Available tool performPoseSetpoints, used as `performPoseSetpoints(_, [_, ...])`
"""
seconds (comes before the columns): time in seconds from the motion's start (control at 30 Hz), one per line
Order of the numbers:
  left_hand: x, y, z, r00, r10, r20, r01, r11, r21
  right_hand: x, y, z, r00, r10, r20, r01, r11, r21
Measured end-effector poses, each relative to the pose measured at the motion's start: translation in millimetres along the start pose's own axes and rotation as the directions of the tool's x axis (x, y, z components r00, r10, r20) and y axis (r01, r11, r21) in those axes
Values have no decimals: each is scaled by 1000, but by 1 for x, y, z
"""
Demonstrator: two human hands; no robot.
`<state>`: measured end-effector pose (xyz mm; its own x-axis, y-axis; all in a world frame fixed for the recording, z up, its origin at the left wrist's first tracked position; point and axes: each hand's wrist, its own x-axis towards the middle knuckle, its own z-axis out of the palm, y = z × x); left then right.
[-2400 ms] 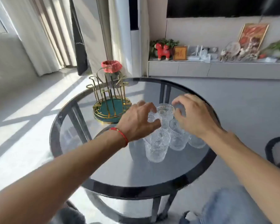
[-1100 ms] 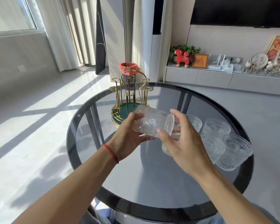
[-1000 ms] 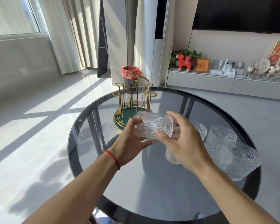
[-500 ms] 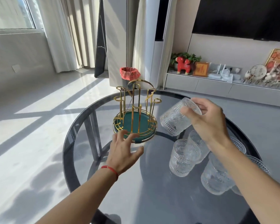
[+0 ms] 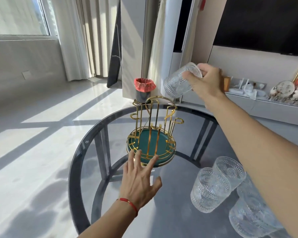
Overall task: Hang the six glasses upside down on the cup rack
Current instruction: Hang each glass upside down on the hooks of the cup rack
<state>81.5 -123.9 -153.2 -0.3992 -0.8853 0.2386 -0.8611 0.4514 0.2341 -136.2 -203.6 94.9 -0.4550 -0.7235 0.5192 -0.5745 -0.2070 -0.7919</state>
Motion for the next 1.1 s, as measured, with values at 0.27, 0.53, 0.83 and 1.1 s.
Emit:
performPoseSetpoints(0.27, [-1, 2, 0, 1000, -3, -7, 3, 1000, -28, 25, -7, 66, 917, 197, 347, -85, 946, -313])
performPoseSetpoints(0.53, [-1, 1, 0, 1000, 4, -18, -4, 1000, -22, 29, -4, 89, 691, 454, 563, -220, 874, -434])
performPoseSetpoints(0.83, [0, 1, 3, 999, 5, -52, -5, 1000, -7, 41, 0, 98, 529, 538, 656, -226, 835, -502])
performPoseSetpoints(1.1, [-1, 1, 2, 998, 12, -63, -14, 1000, -25, 33, 10, 89, 629, 406, 663, -218, 911, -351])
